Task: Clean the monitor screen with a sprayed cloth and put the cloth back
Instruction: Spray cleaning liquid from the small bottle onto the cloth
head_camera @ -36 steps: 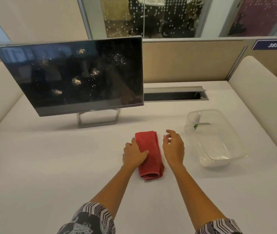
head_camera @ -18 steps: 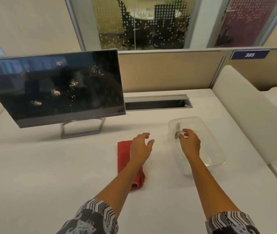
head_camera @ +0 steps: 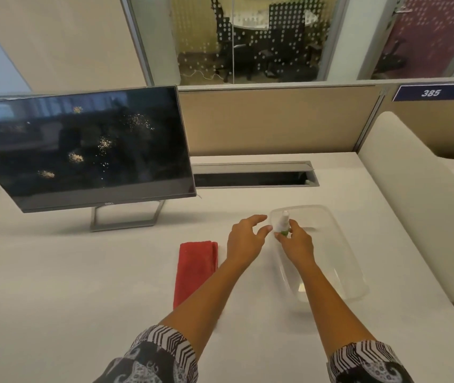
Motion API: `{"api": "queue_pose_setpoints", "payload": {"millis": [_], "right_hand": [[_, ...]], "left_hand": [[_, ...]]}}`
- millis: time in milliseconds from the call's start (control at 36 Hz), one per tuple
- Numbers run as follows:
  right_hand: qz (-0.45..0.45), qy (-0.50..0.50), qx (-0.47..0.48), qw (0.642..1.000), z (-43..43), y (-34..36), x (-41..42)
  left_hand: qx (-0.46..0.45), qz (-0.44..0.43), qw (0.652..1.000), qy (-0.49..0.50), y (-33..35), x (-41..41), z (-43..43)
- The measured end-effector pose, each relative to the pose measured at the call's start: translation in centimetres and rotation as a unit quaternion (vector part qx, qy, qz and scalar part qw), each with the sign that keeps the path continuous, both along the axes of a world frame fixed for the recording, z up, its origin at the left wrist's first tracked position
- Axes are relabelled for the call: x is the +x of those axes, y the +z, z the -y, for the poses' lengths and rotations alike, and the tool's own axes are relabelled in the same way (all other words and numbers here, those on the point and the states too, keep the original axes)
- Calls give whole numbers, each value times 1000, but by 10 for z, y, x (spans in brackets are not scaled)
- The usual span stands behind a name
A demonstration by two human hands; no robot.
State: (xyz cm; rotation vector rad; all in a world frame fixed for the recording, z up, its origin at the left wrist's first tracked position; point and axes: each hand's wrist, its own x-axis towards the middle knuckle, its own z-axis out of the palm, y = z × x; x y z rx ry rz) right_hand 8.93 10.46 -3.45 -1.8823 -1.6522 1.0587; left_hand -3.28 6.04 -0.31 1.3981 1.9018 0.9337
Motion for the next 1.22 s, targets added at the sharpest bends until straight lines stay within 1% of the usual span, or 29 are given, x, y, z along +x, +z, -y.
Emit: {"api": "queue_pose_setpoints", "payload": {"millis": [139,250,389,472,556,667,778,833,889,972,1028,1139,1222], "right_hand": [[-10,21,27,999,1,-1,2],[-13,6,41,999,4,12,3],[15,20,99,995,6,33,5],[7,42,124,991,10,51,3],[-32,65,139,988,19,66,-1],[-113,89,125,982,38,81,-15],[-170,107,103,974,53,86,-34],[-214,109,81,967,61,85,-46],[-245,98,86,961,68,82,-62],[-248,40,124,960,78,74,-87],[-247,24,148,957,86,73,-99],[-179,33,178,967,97,65,-112],[-155,35,170,973,101,60,-117]], "left_hand": [[7,20,1000,-2,-1,5,-8],[38,80,996,7,9,6,-15],[56,129,989,-43,37,12,-24],[73,176,980,-65,54,11,-23],[103,226,966,-72,66,2,-17],[107,270,953,-92,78,-17,-5],[86,303,942,-116,89,-38,8],[68,302,942,-130,92,-46,14],[50,302,942,-136,93,-53,20],[37,310,943,-112,94,-62,28],[32,311,947,-77,93,-66,33],[21,310,950,11,86,-67,41],[21,328,943,56,80,-67,44]]}}
